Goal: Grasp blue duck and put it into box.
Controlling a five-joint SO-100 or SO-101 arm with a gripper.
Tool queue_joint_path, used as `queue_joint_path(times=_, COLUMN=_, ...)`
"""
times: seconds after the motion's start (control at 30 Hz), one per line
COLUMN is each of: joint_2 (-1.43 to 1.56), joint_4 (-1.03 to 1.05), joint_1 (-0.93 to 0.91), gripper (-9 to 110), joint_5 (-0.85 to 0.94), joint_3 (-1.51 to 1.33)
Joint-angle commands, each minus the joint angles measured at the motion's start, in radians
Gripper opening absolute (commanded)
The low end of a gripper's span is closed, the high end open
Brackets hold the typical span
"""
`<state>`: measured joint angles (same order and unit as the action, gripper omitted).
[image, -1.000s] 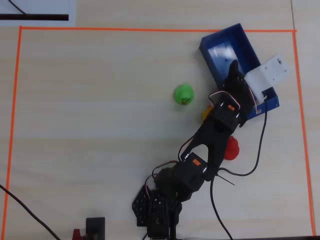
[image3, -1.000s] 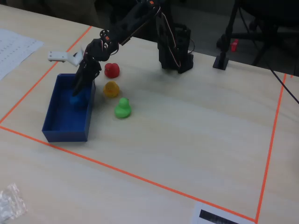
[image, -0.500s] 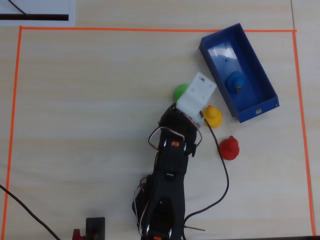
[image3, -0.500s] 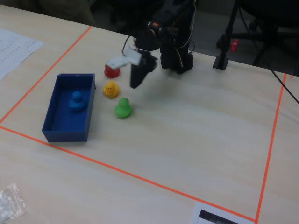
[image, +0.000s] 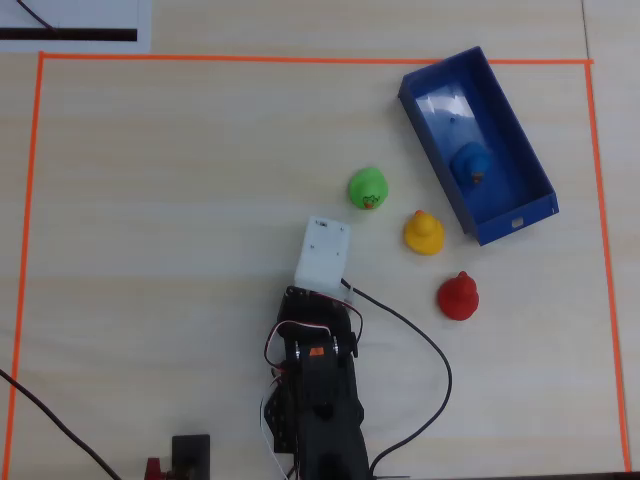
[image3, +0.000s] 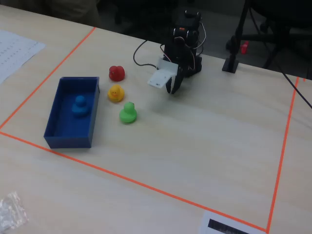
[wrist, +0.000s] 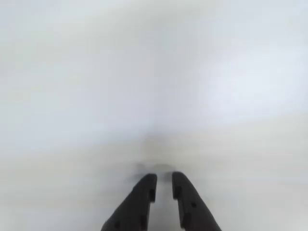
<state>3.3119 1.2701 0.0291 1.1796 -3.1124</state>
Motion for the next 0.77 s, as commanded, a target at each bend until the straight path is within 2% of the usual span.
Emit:
queue_joint_path(times=0.0, joint_2=0.0, joint_4=0.034, joint_1=-0.006, gripper=0, joint_5=0.032, joint_3=0.003)
queue_joint_path(times=0.1, joint_2=0.0, joint_4=0.038, joint_1=-0.008, gripper=1, joint_5=0.038, joint_3=0.003)
queue_joint_path(times=0.17, joint_2=0.0, joint_4=0.037, joint_1=0.003, gripper=6, joint_5=0.038, joint_3=0.003)
queue_joint_path(times=0.73, joint_2=0.0, joint_4=0.037, joint_1=-0.009, gripper=6, joint_5=0.038, joint_3=0.002)
